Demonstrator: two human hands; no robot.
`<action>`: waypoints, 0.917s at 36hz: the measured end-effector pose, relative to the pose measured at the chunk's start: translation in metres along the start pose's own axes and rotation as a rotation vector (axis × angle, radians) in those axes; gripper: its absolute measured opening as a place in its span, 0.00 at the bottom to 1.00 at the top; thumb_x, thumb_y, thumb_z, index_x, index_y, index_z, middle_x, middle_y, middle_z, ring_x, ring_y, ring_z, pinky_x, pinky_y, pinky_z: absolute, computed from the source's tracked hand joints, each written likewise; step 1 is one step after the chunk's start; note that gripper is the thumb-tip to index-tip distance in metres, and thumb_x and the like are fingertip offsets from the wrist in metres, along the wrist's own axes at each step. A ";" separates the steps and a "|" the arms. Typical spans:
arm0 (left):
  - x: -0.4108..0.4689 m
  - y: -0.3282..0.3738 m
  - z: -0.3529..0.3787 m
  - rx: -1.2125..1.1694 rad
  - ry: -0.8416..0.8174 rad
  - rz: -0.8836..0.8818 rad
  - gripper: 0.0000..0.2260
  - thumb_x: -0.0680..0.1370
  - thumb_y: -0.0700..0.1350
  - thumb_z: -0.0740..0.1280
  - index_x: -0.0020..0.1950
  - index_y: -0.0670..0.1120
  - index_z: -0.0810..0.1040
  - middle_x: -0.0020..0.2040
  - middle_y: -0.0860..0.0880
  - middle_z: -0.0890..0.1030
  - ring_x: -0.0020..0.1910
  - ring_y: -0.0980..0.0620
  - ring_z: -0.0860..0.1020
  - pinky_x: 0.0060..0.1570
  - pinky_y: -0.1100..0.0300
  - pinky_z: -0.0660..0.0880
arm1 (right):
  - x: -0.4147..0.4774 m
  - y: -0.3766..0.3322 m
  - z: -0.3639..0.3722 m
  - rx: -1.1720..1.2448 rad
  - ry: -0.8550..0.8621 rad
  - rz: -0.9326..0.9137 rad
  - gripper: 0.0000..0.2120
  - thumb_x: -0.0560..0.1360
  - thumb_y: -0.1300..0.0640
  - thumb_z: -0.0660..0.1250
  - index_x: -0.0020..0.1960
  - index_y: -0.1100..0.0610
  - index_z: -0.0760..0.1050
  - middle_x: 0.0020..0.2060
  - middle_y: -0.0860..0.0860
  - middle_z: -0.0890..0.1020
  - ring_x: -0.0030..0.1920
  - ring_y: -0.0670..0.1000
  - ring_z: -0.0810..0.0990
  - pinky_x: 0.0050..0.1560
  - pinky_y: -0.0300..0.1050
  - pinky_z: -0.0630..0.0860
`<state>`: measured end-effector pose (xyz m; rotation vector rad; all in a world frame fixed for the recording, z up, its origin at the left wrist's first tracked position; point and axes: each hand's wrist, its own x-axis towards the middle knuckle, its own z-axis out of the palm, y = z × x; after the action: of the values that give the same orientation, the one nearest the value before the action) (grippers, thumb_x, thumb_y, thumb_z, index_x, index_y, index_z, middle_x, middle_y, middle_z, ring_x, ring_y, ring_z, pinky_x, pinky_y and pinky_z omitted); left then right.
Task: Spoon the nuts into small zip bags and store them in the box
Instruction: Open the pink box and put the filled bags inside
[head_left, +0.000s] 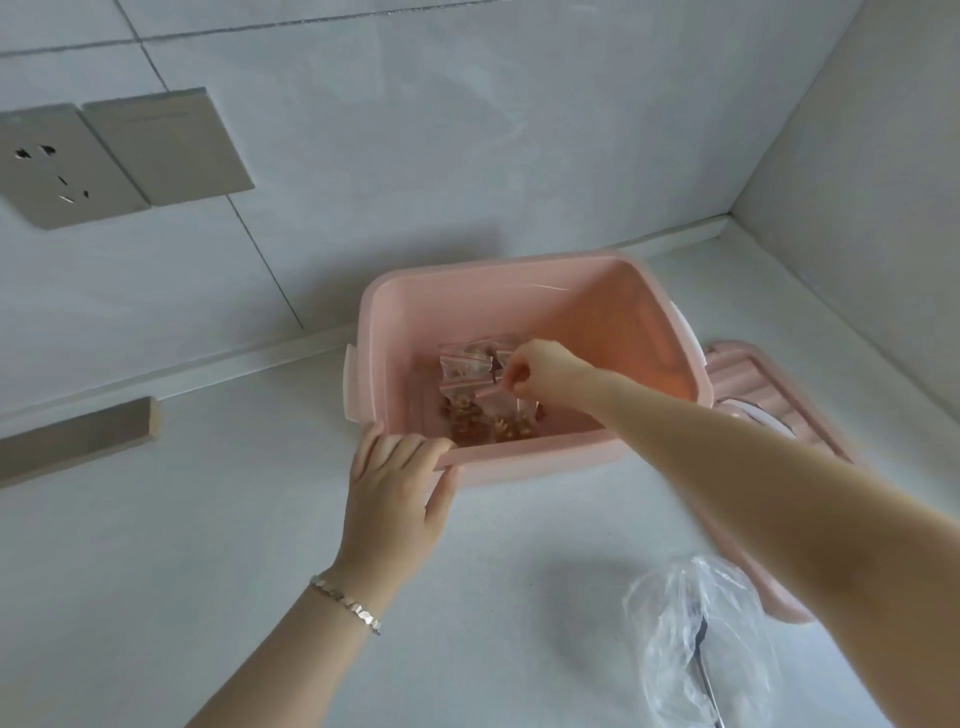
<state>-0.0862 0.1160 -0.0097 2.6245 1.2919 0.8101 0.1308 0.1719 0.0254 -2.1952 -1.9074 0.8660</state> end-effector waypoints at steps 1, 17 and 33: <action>0.000 0.000 0.001 0.005 -0.001 0.005 0.13 0.76 0.50 0.58 0.48 0.46 0.79 0.39 0.53 0.79 0.44 0.51 0.69 0.66 0.52 0.60 | 0.005 0.003 0.005 0.010 -0.013 0.009 0.11 0.72 0.66 0.63 0.49 0.58 0.82 0.50 0.54 0.83 0.51 0.52 0.79 0.43 0.31 0.66; 0.000 0.000 0.005 0.043 0.016 -0.005 0.23 0.80 0.57 0.50 0.47 0.45 0.79 0.38 0.51 0.78 0.43 0.50 0.69 0.64 0.50 0.61 | -0.092 0.073 -0.033 0.188 0.840 -0.036 0.10 0.69 0.69 0.66 0.47 0.60 0.80 0.42 0.53 0.82 0.39 0.47 0.75 0.45 0.33 0.69; 0.001 0.002 0.008 0.118 0.073 0.001 0.28 0.79 0.61 0.49 0.45 0.42 0.79 0.37 0.47 0.80 0.41 0.46 0.70 0.61 0.49 0.61 | -0.158 0.189 0.083 -0.028 0.233 0.745 0.17 0.75 0.49 0.63 0.58 0.59 0.71 0.56 0.55 0.73 0.58 0.57 0.71 0.50 0.49 0.73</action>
<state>-0.0802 0.1160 -0.0155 2.7093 1.3985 0.8627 0.2492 -0.0386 -0.0711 -2.9048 -0.9879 0.6010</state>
